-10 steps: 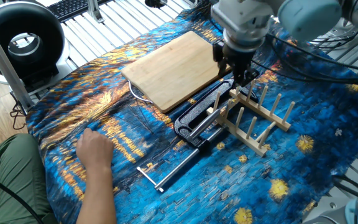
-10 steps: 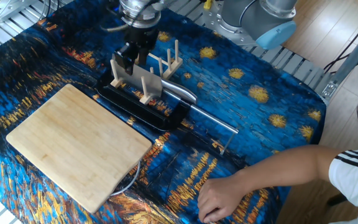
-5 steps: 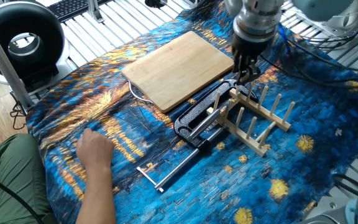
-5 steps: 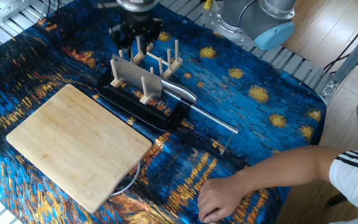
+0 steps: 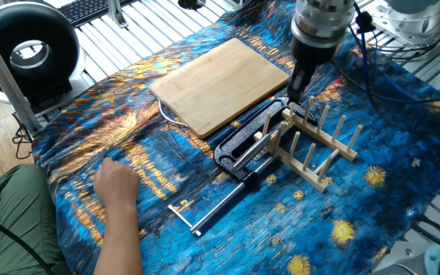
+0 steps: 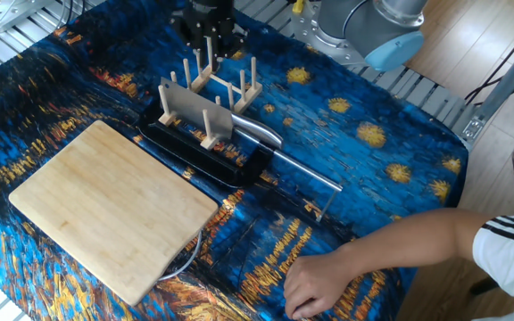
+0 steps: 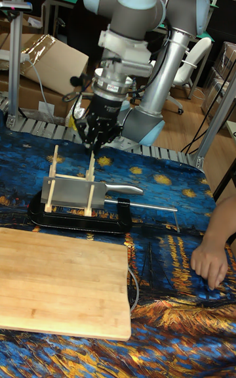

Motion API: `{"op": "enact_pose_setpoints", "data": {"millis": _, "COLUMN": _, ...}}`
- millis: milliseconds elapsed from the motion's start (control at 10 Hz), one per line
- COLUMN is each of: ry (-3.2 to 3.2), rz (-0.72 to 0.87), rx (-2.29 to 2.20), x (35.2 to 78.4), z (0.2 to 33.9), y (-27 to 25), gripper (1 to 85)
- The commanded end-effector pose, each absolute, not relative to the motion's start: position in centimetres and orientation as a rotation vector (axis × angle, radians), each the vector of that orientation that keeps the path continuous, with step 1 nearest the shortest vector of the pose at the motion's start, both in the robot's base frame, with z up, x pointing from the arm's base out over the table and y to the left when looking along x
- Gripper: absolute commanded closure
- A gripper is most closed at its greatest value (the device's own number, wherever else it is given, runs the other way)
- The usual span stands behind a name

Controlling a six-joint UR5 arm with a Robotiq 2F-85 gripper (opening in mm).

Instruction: Put the knife on the knife rack

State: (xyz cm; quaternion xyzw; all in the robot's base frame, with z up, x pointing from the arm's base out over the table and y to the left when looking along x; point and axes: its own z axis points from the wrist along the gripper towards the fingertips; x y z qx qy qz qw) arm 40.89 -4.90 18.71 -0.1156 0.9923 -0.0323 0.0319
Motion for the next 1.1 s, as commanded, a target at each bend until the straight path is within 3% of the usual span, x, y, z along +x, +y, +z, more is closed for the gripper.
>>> {"op": "enact_pose_setpoints", "data": {"millis": 0, "ry": 3.059, "rz": -0.09, "rx": 0.116, "x": 41.8, "z": 19.0, "y": -3.7, "gripper": 69.0}}
{"op": "enact_pose_setpoints", "data": {"millis": 200, "ry": 3.047, "rz": -0.044, "rx": 0.284, "x": 44.2, "z": 17.2, "y": -3.4, "gripper": 77.7}}
{"op": "enact_pose_setpoints", "data": {"millis": 500, "ry": 3.116, "rz": 0.016, "rx": 0.371, "x": 42.8, "z": 16.3, "y": -2.8, "gripper": 84.7}}
{"op": "enact_pose_setpoints", "data": {"millis": 1000, "ry": 3.112, "rz": 0.071, "rx": 0.339, "x": 43.4, "z": 15.0, "y": -3.0, "gripper": 84.7}}
